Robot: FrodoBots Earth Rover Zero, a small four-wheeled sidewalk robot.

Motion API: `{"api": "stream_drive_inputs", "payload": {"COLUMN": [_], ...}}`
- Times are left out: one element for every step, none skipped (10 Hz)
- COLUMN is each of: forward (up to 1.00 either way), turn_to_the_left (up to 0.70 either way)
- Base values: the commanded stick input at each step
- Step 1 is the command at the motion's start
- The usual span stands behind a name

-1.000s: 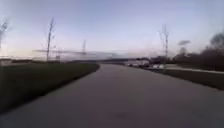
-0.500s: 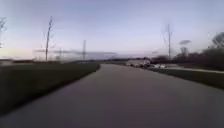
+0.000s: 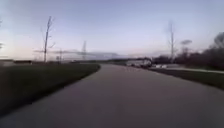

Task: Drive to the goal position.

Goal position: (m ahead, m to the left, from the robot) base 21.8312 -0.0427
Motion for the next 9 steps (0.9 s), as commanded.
{"api": "stream_drive_inputs", "payload": {"forward": [1.0, 0.99, 0.99, 0.99, 0.99, 0.99, 0.99, 1.0, 0.99], "turn_to_the_left": [0.01, 0.01, 0.01, 0.01, 0.01, 0.01, 0.01, 0.01, 0.01]}}
